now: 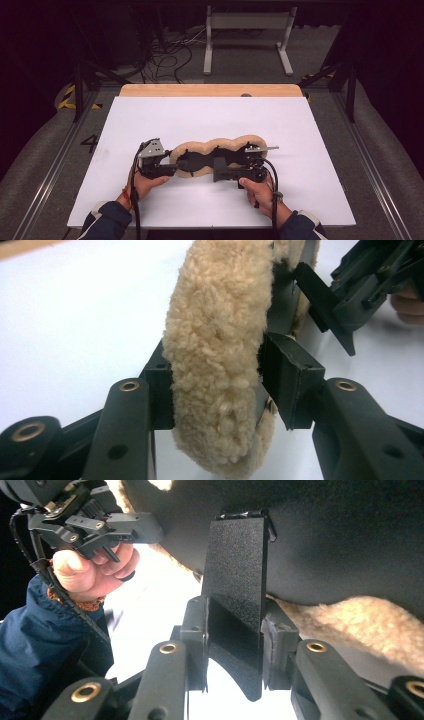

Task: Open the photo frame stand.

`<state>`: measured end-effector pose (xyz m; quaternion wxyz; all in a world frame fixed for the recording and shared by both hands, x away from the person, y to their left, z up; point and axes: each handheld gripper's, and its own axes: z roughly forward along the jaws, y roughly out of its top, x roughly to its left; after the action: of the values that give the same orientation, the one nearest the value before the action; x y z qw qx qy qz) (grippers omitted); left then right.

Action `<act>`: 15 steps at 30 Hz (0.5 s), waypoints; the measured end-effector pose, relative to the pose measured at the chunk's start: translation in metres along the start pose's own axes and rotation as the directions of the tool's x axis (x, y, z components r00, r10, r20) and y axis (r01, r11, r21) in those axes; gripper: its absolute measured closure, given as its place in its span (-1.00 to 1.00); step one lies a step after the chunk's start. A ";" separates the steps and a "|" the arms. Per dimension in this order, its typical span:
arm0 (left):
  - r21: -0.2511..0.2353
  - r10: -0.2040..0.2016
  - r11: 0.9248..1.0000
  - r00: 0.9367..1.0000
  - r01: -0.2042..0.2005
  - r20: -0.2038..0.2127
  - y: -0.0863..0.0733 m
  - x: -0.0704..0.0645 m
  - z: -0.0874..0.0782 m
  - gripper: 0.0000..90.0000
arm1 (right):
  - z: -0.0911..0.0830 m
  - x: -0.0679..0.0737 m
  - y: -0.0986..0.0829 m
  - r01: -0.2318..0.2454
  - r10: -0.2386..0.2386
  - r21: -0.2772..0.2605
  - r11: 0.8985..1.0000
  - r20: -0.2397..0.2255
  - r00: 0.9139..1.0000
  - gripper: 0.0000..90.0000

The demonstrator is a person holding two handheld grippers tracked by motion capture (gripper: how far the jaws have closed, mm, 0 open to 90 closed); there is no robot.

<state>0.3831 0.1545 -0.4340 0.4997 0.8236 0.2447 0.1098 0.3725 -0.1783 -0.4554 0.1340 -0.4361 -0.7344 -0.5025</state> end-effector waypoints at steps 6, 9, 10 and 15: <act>0.000 0.021 1.000 1.000 -0.021 0.004 -0.003 0.000 0.000 0.16 | 0.002 0.004 -0.003 0.035 -0.035 -0.005 0.999 0.043 0.998 0.49; -0.001 0.035 0.999 0.999 -0.035 0.010 -0.003 -0.002 -0.001 0.17 | 0.001 0.009 -0.004 0.065 -0.065 0.009 0.998 0.068 0.996 0.38; -0.001 0.035 0.999 0.999 -0.035 0.010 -0.003 -0.002 -0.001 0.17 | 0.001 0.009 -0.004 0.065 -0.065 0.009 0.998 0.068 0.996 0.38; -0.009 0.023 1.000 0.999 -0.022 0.023 -0.005 -0.002 -0.001 0.17 | -0.002 0.020 -0.009 0.165 -0.172 0.057 0.985 0.147 0.974 0.28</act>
<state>0.3795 0.1566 -0.4381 0.5049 0.8253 0.2291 0.1071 0.3533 -0.1712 -0.4473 0.0445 -0.4061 -0.7878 -0.4610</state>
